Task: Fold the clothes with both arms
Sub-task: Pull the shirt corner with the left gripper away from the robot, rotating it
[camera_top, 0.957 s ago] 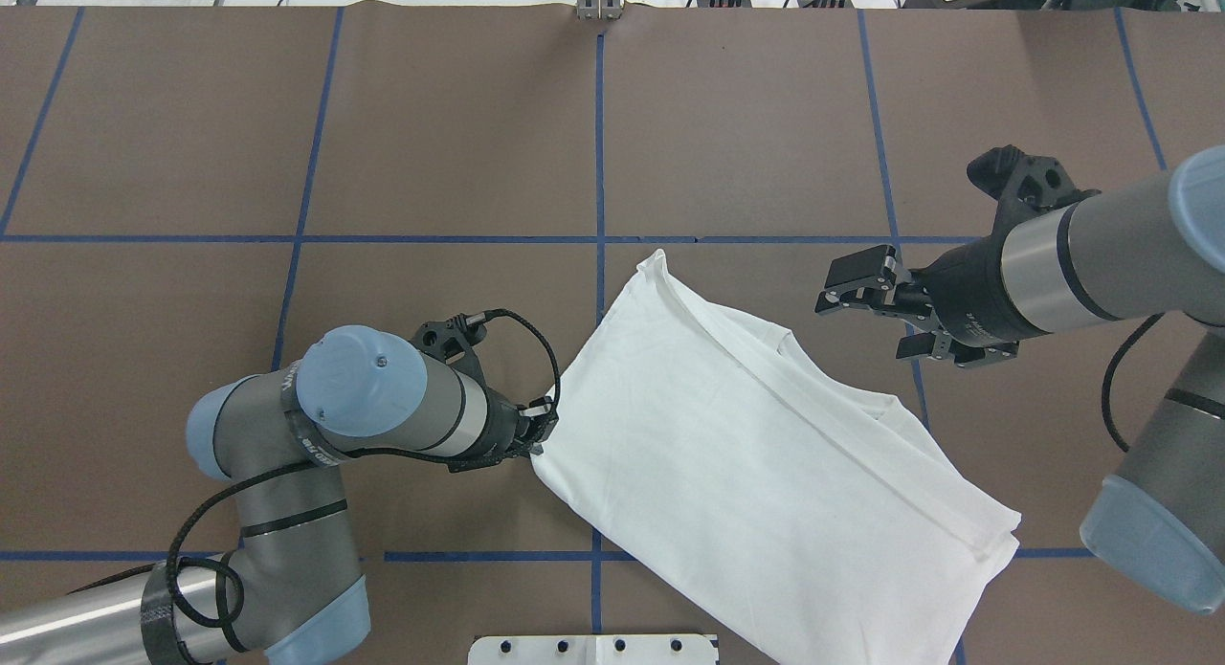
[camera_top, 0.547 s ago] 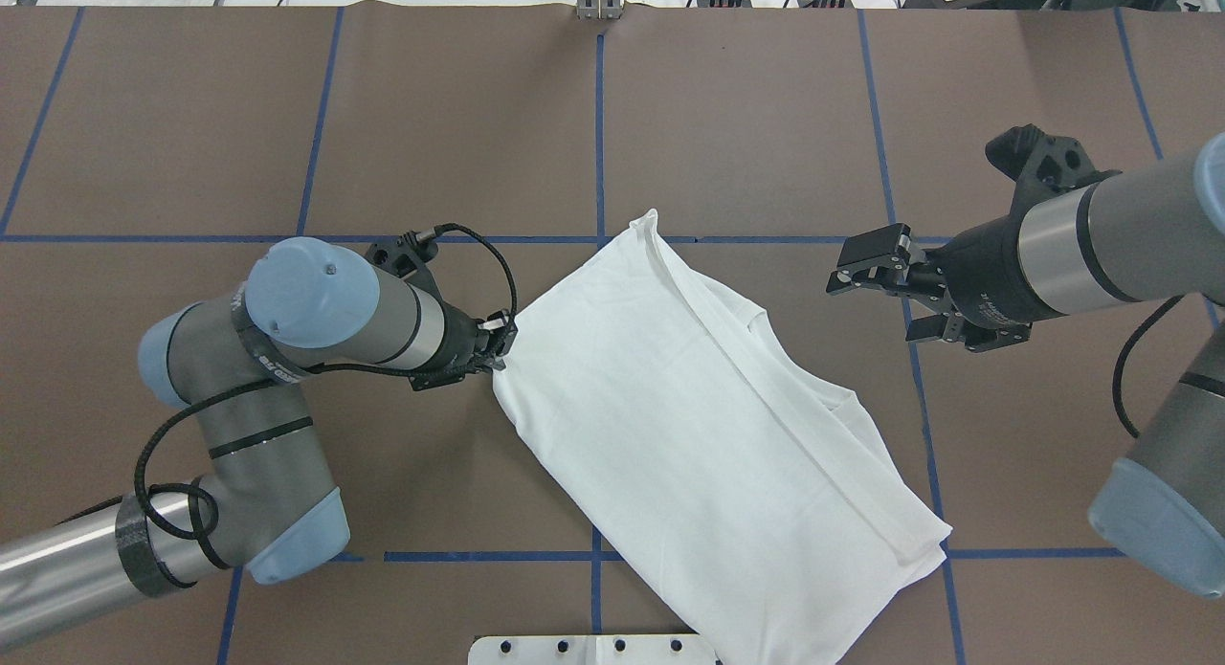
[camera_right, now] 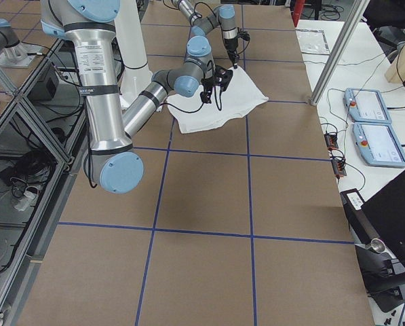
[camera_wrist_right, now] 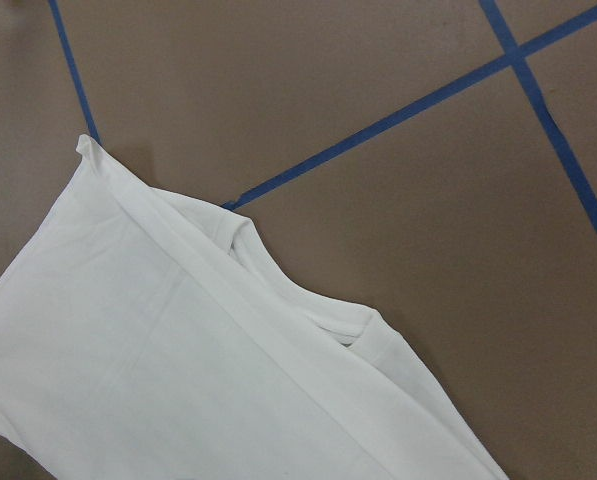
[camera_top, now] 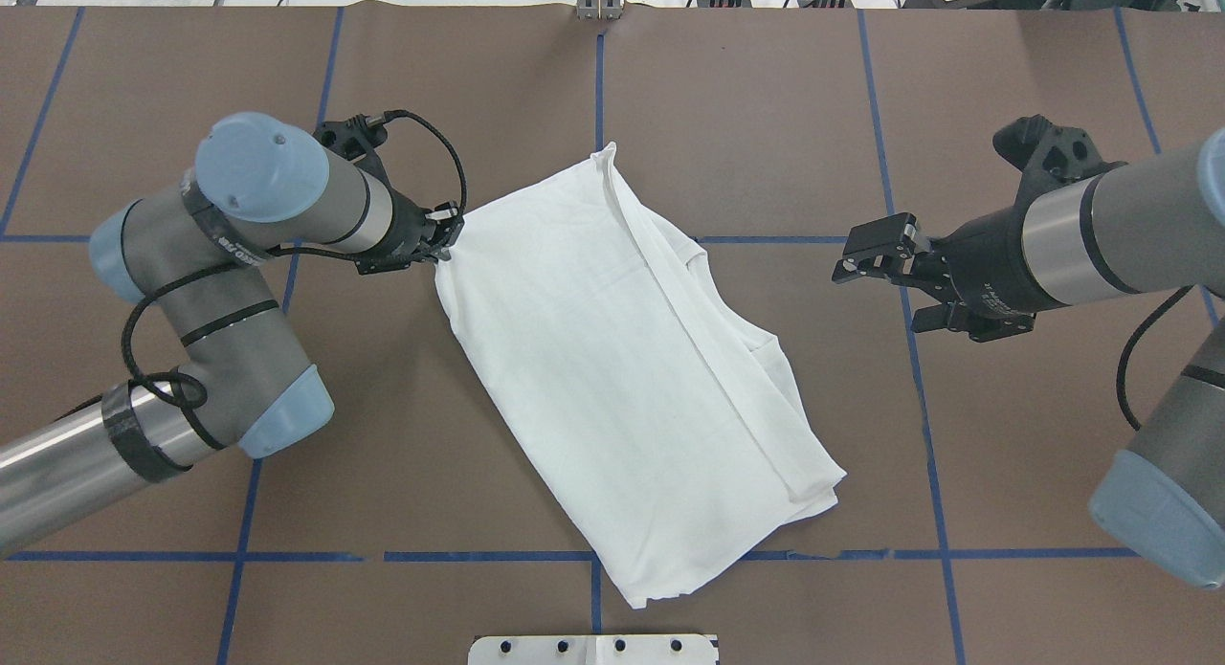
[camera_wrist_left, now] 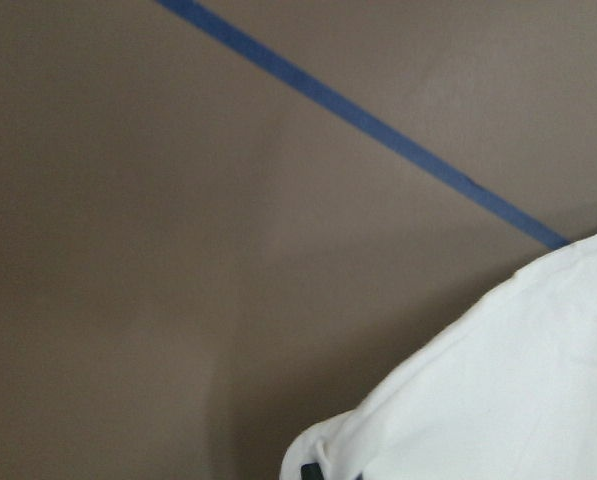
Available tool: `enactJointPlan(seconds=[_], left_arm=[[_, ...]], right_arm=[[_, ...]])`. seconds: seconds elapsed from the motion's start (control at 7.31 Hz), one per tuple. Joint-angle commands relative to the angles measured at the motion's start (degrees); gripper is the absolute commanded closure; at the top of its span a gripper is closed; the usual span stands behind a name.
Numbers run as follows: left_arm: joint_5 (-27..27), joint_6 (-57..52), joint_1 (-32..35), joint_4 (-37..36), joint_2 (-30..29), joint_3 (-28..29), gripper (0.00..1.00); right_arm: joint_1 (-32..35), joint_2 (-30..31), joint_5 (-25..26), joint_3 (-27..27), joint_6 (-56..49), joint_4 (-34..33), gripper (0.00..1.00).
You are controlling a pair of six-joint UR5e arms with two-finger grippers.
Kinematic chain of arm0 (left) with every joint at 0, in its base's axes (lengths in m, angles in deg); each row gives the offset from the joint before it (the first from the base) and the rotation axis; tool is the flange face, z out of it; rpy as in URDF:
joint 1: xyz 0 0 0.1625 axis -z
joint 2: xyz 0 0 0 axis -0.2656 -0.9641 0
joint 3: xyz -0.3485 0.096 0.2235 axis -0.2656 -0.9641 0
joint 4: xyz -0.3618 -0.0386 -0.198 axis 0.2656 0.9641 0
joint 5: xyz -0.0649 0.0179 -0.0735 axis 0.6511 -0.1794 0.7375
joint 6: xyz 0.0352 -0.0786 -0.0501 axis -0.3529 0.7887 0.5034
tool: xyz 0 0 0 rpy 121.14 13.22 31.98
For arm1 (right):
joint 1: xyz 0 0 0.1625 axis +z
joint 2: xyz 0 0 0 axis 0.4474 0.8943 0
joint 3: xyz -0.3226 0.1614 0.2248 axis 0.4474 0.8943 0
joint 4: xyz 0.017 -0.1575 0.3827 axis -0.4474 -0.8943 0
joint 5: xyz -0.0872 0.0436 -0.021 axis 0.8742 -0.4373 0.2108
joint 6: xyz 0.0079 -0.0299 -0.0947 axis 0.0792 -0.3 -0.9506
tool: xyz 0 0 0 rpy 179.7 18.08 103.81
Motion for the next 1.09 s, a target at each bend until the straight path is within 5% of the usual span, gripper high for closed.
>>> enactJointPlan(seconds=[0.0, 0.41, 0.82, 0.96], left_arm=[[-0.1, -4.1, 3.4, 3.9, -7.1, 12.2, 1.0], [-5.5, -5.6, 4.6, 16.8, -15.2, 29.7, 1.0], [-5.6, -5.8, 4.5, 21.9, -17.5, 33.6, 0.97], [-6.0, -5.8, 4.6, 22.7, -17.5, 33.9, 0.01]], right_arm=[[0.0, 0.1, 0.1, 0.3, 0.0, 0.0, 0.0], [1.1, 0.5, 0.1, 0.3, 0.0, -0.1, 0.0], [1.3, 0.6, 0.6, 0.7, 0.0, -0.3, 0.0], [1.5, 0.4, 0.6, 1.5, -0.1, -0.2, 0.0]])
